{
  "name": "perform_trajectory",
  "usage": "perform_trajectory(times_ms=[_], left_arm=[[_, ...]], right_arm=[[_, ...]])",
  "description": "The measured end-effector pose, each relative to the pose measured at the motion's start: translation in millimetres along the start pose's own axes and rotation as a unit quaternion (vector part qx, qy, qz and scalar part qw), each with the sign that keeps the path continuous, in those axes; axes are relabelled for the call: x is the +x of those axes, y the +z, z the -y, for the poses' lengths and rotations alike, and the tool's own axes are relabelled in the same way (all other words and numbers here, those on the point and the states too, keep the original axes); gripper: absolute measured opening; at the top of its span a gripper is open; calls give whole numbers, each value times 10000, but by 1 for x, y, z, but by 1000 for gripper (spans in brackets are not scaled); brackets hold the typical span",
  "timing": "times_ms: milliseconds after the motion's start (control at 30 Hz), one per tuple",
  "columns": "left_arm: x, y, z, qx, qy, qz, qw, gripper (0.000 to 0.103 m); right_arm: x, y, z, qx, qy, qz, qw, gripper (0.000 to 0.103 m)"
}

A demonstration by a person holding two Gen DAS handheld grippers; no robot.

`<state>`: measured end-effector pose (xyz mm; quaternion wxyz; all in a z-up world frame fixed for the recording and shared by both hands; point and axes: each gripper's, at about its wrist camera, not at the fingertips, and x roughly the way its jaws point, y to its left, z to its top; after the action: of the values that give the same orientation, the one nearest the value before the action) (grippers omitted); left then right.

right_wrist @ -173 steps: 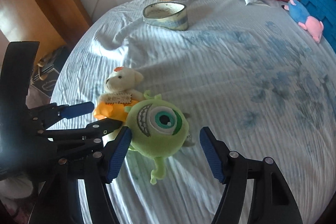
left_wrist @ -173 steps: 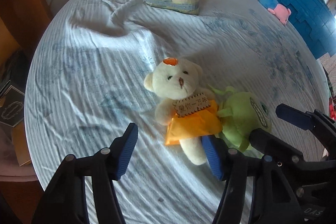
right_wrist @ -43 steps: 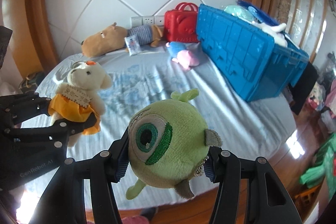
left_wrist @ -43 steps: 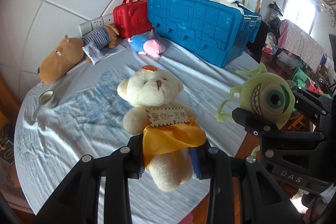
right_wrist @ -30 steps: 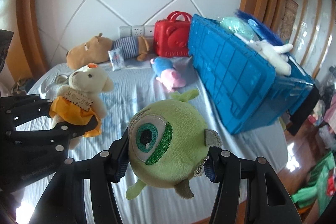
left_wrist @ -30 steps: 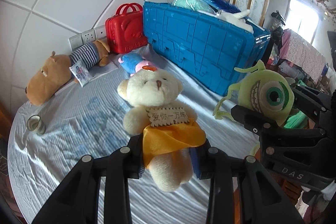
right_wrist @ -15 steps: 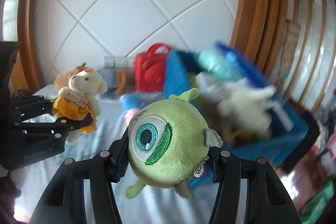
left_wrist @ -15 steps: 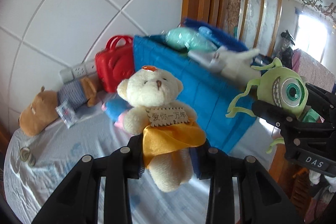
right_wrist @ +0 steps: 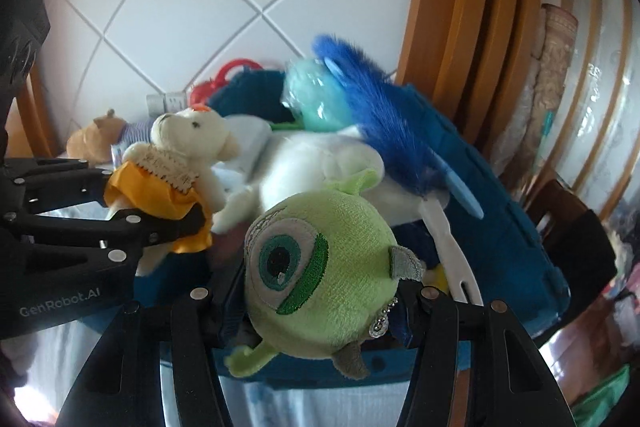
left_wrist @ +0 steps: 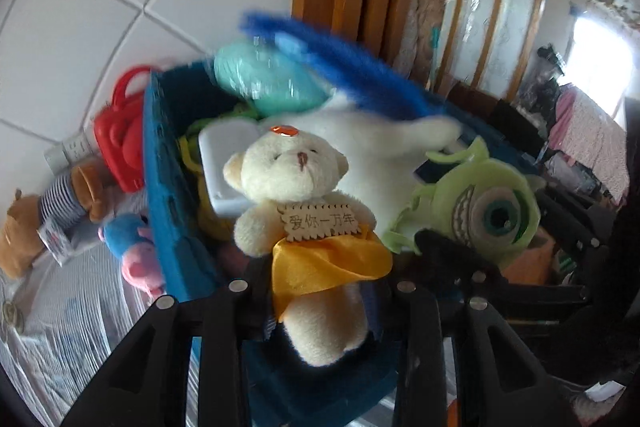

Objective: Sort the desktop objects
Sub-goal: 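Lower the teddy bear into the blue crate with the left gripper while the right lowers the green plush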

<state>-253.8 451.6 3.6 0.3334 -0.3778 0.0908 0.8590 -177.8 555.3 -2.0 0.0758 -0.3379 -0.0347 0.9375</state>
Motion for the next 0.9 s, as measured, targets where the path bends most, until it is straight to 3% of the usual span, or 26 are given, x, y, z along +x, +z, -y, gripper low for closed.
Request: perform_trajectory(times_ms=[233,567,667,733,900], left_arm=[[29,-6,3,2,225,-394,9990,33],[35,-11,11,116,416,-460,9980,35],[34,-12,13,132,485,-447,9977,40],[33,-12,14,135,550,-443,9974,50],[27,-14,12,78,639,-366,9973,68]], right_arm=[[23,-4,14,-25,225,-57,9997,57],[39,-11,24,-111,245,-302,9992,58],[34,-12,28,-104,203,-254,9994,68],[31,-12,30,-90,189,-215,9995,69],[23,-15,38,-16,123,-142,9998,85]])
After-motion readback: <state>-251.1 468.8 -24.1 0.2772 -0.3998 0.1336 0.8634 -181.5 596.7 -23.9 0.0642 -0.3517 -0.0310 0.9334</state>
